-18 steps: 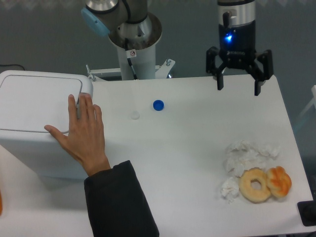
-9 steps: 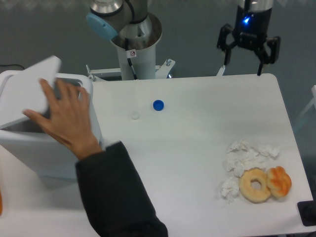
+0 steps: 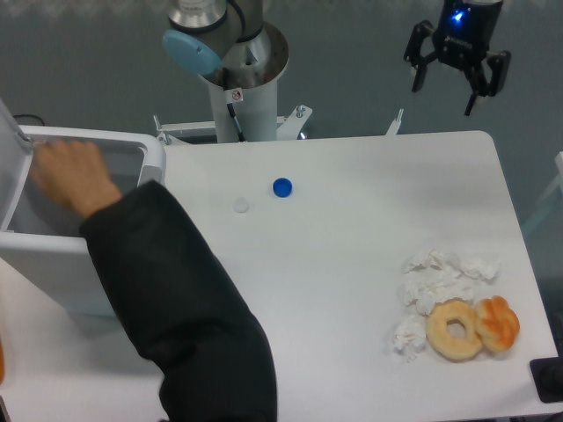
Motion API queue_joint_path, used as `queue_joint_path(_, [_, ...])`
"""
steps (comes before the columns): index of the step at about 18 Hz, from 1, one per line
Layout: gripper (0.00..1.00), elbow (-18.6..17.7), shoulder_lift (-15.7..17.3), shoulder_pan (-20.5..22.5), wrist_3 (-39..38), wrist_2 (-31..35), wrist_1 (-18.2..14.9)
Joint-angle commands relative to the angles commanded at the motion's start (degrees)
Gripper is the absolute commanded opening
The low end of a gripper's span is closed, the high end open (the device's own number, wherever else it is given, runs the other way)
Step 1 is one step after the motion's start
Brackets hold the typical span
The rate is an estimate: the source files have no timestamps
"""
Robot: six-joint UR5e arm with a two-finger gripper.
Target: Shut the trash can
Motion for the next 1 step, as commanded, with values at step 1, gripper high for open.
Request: queue_joint_path(1, [1.00, 0.00, 0.00, -0.09, 0.00, -0.09, 0.00])
